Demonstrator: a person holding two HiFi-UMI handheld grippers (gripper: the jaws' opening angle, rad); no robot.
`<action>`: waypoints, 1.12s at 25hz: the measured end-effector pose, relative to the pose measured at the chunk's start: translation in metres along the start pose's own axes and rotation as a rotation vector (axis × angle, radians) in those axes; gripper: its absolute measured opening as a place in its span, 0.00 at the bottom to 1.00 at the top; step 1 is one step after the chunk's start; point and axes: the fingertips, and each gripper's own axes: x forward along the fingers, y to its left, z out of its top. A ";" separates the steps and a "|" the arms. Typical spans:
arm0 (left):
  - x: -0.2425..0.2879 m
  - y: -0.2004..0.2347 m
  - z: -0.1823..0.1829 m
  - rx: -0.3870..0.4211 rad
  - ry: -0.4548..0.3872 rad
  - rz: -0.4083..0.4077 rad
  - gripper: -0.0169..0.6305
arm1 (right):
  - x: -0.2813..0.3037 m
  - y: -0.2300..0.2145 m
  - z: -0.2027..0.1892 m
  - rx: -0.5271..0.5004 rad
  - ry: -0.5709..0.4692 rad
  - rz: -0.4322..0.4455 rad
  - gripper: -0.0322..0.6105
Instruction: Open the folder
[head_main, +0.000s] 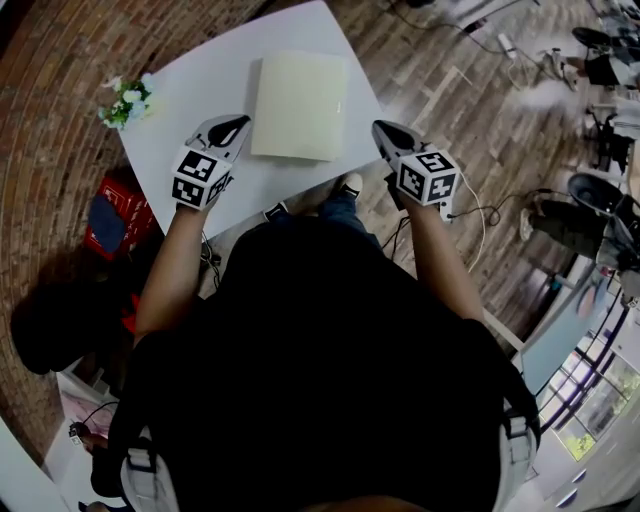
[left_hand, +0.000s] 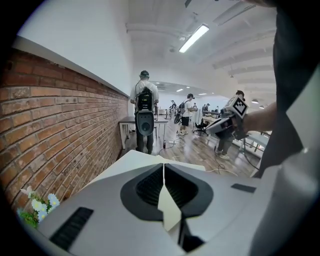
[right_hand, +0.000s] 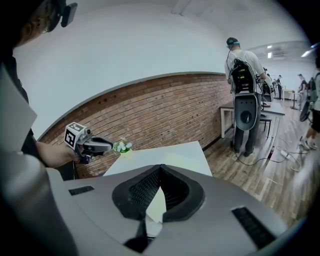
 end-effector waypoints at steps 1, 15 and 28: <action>0.004 -0.003 0.002 0.003 0.006 0.007 0.05 | -0.001 -0.004 0.000 -0.004 0.003 0.009 0.09; 0.050 -0.048 0.010 0.066 0.074 0.046 0.05 | -0.010 -0.033 -0.016 -0.025 0.052 0.114 0.09; 0.095 -0.087 0.000 0.109 0.145 -0.021 0.05 | -0.013 -0.057 -0.048 0.004 0.121 0.154 0.09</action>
